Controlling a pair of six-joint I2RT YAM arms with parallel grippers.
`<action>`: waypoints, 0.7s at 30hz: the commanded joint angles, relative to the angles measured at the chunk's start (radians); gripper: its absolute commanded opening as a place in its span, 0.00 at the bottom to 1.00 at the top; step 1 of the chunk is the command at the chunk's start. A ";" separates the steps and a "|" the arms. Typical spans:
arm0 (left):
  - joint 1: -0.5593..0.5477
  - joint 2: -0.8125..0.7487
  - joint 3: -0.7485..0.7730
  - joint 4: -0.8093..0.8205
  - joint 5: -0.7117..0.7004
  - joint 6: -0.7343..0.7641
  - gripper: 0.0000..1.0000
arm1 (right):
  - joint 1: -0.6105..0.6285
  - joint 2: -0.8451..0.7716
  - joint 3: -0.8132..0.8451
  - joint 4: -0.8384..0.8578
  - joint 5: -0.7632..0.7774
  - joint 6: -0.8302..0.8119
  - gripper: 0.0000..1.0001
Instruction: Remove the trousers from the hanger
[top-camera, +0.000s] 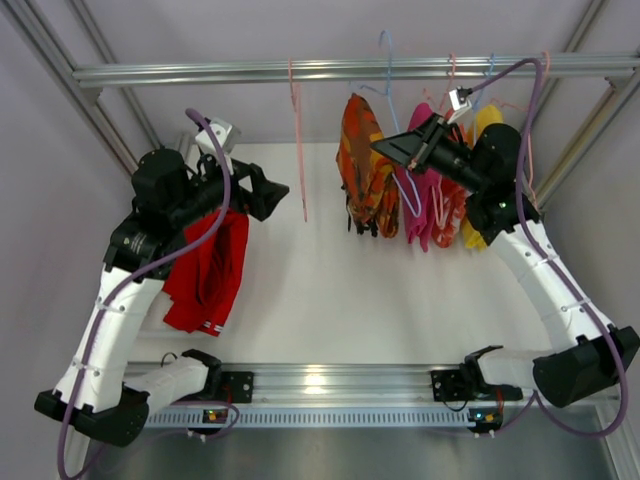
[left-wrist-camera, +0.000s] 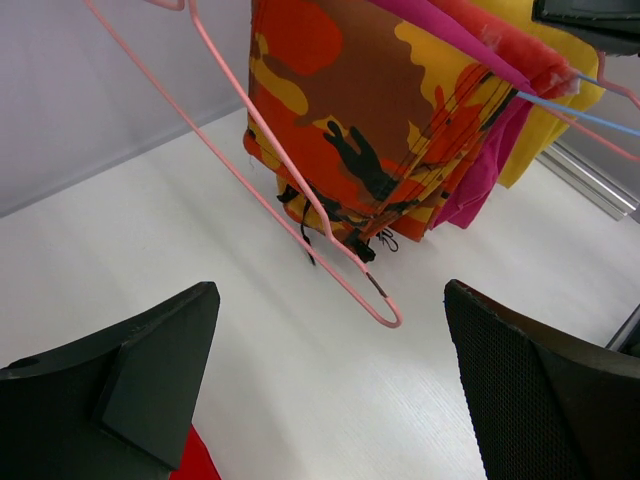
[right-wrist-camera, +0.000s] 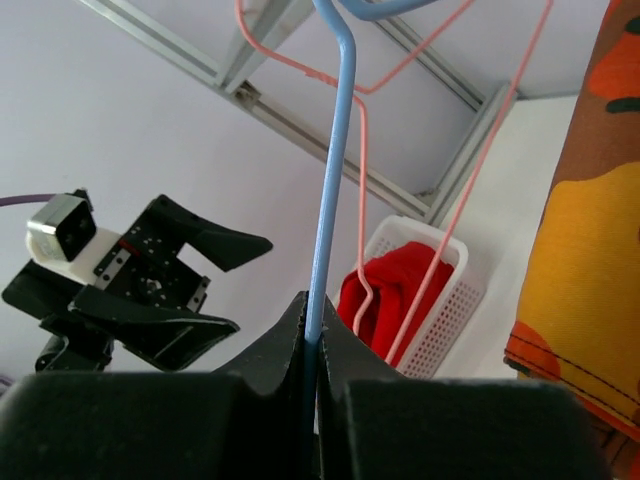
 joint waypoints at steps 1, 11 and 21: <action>0.004 -0.020 -0.020 0.079 0.004 0.028 0.99 | 0.003 -0.031 0.126 0.334 -0.034 -0.010 0.00; -0.024 -0.018 -0.014 0.079 0.062 0.045 0.99 | 0.006 -0.066 0.155 0.283 -0.009 0.004 0.00; -0.335 0.032 -0.024 0.104 -0.188 0.200 0.99 | 0.067 -0.242 0.044 0.060 0.165 -0.027 0.00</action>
